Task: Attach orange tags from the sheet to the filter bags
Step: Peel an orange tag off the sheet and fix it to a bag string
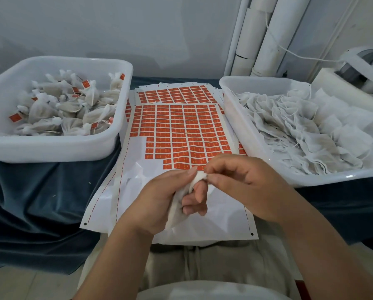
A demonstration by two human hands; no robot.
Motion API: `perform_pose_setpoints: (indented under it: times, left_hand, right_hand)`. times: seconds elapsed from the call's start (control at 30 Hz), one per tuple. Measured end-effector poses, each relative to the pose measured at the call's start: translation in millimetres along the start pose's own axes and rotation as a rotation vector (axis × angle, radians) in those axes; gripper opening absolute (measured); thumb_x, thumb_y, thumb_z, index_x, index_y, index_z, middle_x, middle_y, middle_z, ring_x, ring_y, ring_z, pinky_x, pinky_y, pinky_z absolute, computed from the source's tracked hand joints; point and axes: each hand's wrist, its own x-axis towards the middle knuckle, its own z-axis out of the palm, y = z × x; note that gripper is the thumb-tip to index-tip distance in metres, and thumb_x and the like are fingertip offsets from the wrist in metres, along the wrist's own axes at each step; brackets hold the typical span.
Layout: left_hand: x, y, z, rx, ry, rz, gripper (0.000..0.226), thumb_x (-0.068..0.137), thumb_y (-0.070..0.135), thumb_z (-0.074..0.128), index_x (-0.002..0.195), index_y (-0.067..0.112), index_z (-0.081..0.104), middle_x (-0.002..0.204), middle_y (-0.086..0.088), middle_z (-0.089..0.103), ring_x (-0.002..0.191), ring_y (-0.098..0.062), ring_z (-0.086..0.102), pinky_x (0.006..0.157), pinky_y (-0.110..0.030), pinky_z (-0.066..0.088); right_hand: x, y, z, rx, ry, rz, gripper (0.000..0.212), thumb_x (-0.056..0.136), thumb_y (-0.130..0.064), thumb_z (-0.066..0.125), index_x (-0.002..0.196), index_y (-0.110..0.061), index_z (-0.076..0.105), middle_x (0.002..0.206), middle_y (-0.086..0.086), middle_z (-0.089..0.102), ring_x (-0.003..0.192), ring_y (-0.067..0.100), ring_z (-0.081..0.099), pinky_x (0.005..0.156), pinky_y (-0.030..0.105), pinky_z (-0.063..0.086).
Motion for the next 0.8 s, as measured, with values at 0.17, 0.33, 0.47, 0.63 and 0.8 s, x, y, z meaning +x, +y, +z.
perform_pose_setpoints:
  times: [0.17, 0.33, 0.47, 0.63, 0.8]
  left_hand:
    - [1, -2, 3, -0.067, 0.02, -0.016, 0.046, 0.108, 0.035, 0.043, 0.074, 0.013, 0.066, 0.058, 0.007, 0.05, 0.053, -0.008, 0.046, 0.072, -0.03, 0.05]
    - [3, -5, 6, -0.049, 0.035, -0.035, 0.046, 0.108, 0.036, 0.044, 0.074, 0.014, 0.065, 0.058, 0.006, 0.049, 0.052, -0.009, 0.046, 0.072, -0.032, 0.05]
    - [5, -4, 8, -0.065, 0.052, -0.035, 0.045, 0.107, 0.037, 0.044, 0.073, 0.015, 0.065, 0.057, 0.008, 0.049, 0.052, -0.008, 0.046, 0.072, -0.03, 0.051]
    - [3, 0, 8, -0.118, 0.063, -0.014, 0.044, 0.106, 0.037, 0.046, 0.073, 0.016, 0.066, 0.058, 0.006, 0.049, 0.053, -0.008, 0.047, 0.072, -0.03, 0.05]
    - [4, 0, 13, -0.194, 0.094, 0.032, 0.043, 0.106, 0.037, 0.046, 0.074, 0.016, 0.065, 0.058, 0.006, 0.05, 0.052, -0.007, 0.049, 0.071, -0.029, 0.05]
  right_hand:
    - [-4, -1, -4, 0.223, -0.112, 0.159, 0.022, 0.104, -0.021, 0.057, 0.106, -0.018, 0.079, 0.122, -0.004, 0.07, 0.123, 0.018, 0.063, 0.113, 0.048, 0.044]
    - [-3, -7, -7, -0.072, -0.097, 0.145, 0.028, 0.101, -0.042, 0.053, 0.099, -0.033, 0.079, 0.138, -0.032, 0.054, 0.135, -0.007, 0.047, 0.109, 0.032, 0.039]
    - [-6, -9, -7, -0.462, 0.081, -0.047, 0.023, 0.102, -0.048, 0.055, 0.092, -0.039, 0.073, 0.14, -0.027, 0.053, 0.146, 0.004, 0.031, 0.115, 0.035, 0.032]
    - [-5, -6, 1, -0.571, 0.288, -0.219, 0.013, 0.093, -0.037, 0.069, 0.093, -0.027, 0.077, 0.126, -0.014, 0.065, 0.141, 0.016, 0.039, 0.118, 0.033, 0.029]
    - [-1, -3, 6, -0.638, 0.405, -0.429, 0.009, 0.094, -0.022, 0.075, 0.094, -0.016, 0.081, 0.112, -0.007, 0.074, 0.132, 0.024, 0.052, 0.11, 0.045, 0.042]
